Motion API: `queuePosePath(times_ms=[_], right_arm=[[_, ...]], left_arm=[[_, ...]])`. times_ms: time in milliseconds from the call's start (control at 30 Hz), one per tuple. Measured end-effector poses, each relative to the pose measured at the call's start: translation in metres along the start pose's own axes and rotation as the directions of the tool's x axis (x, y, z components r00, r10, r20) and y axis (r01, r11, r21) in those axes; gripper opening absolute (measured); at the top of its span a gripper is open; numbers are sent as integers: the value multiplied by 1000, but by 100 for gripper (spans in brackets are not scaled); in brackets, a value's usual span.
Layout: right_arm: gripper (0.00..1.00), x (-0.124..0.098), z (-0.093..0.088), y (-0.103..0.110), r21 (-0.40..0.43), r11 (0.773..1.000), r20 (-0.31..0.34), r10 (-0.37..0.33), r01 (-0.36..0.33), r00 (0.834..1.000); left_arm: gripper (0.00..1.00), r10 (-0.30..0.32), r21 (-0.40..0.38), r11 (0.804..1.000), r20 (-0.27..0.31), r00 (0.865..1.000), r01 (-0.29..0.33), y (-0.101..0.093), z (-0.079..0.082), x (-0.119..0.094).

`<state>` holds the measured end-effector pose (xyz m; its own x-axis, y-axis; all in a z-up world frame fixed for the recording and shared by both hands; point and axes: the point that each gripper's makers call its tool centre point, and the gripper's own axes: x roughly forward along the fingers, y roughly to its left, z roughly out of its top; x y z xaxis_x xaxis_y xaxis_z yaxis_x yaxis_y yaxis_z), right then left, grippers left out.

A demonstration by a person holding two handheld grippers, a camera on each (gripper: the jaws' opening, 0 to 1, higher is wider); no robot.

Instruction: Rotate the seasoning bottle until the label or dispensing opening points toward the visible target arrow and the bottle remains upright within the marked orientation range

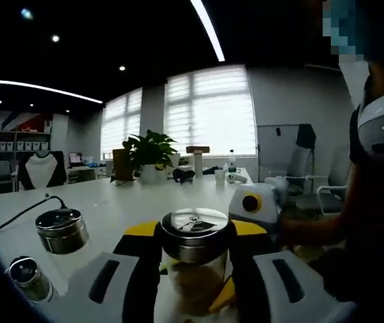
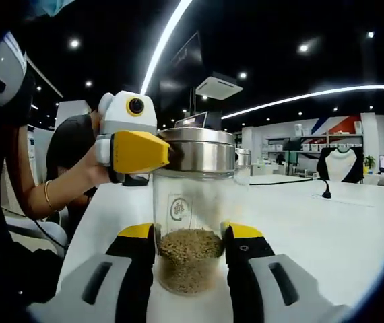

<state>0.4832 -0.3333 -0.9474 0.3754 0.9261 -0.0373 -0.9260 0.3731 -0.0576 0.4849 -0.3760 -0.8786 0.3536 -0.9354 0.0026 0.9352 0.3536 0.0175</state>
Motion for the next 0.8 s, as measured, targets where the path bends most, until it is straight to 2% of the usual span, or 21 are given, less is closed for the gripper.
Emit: queuePosePath(times_ms=[133, 200, 400, 433, 467, 533, 567, 633, 667, 700, 800], right_arm=[[39, 0, -1, -2, 15, 1000, -4, -12, 12, 1000], [39, -1, -2, -7, 15, 999, -10, -42, 42, 999], [39, -4, -5, -12, 34, 992, -24, -121, 122, 992], [39, -4, -5, -13, 37, 991, -25, -129, 130, 991], [39, -4, -6, -18, 50, 985, -29, -163, 165, 986], [40, -3, -5, -19, 62, 983, -25, -172, 173, 985], [40, -3, -4, -20, 75, 980, -17, -183, 184, 983], [40, -5, 0, -29, 117, 960, 7, -255, 253, 967], [40, -5, 0, -31, 119, 955, 7, -273, 270, 962], [40, -5, -1, -31, 111, 954, 0, -280, 278, 960], [41, -4, -3, -32, 96, 936, -19, -338, 338, 941]], left_arm=[[41, 46, -4, 999, 2, 999, -46, 2, 0, 0], [41, 131, 11, 991, 2, 991, -131, 10, 0, 0], [41, 224, -6, 975, 6, 975, -224, 13, 0, 1], [41, 252, -7, 968, 6, 968, -252, 16, 0, 1], [41, 330, -28, 944, 21, 944, -329, 22, 0, 0], [41, 405, 25, 914, 27, 914, -406, 28, 0, -1], [41, 429, 5, 903, 28, 903, -429, 30, 0, -1], [41, 446, -6, 895, 34, 894, -446, 30, -1, 3], [41, 486, -25, 874, 35, 873, -485, 33, -1, 2], [41, 506, -19, 862, 33, 862, -506, 35, -1, 2], [41, 522, -15, 853, 24, 853, -522, 34, -1, 6]])
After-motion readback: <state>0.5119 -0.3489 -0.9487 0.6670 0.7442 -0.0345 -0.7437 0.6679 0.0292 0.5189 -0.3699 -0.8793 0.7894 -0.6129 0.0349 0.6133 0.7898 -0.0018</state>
